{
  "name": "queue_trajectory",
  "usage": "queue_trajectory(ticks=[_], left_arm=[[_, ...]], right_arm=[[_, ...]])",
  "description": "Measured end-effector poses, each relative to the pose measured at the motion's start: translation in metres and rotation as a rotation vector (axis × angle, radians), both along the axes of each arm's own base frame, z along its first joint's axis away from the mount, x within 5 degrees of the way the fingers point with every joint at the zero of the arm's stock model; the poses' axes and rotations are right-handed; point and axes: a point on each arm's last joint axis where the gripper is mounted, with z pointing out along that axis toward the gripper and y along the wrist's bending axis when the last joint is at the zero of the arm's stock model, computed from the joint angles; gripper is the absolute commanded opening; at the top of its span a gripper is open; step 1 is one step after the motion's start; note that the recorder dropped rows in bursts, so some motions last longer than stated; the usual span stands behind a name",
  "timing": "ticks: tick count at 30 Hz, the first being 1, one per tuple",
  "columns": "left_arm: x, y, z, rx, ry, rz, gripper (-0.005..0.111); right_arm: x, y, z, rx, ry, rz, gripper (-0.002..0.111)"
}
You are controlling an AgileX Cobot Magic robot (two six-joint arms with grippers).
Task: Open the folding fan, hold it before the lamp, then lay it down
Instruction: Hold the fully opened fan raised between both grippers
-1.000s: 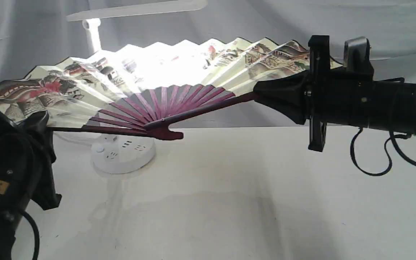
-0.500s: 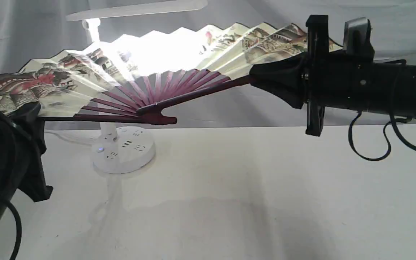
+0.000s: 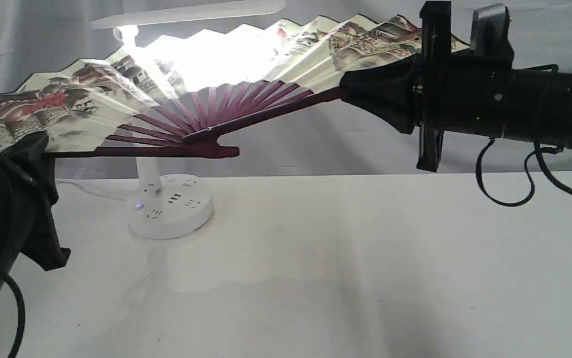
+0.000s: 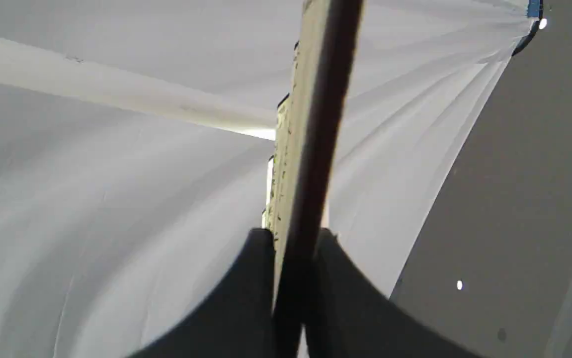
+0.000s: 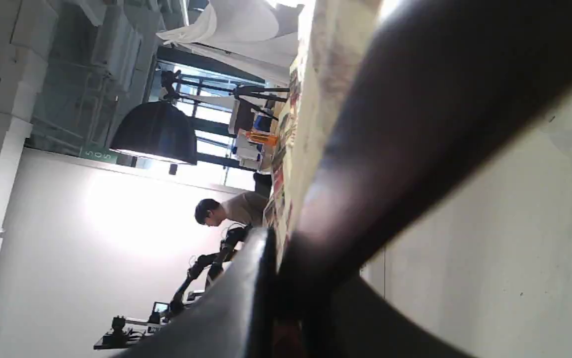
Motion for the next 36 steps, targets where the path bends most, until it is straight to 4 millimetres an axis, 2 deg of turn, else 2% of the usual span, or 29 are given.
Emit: queue_trajectory(ticks=[36], left_arm=[[-0.0001,0.0009,-0.0004,-0.008,0.004,0.01,0.0]], right_arm=[[0.0003,0.0004,-0.0003,-0.005,-0.001,-0.003,0.0]])
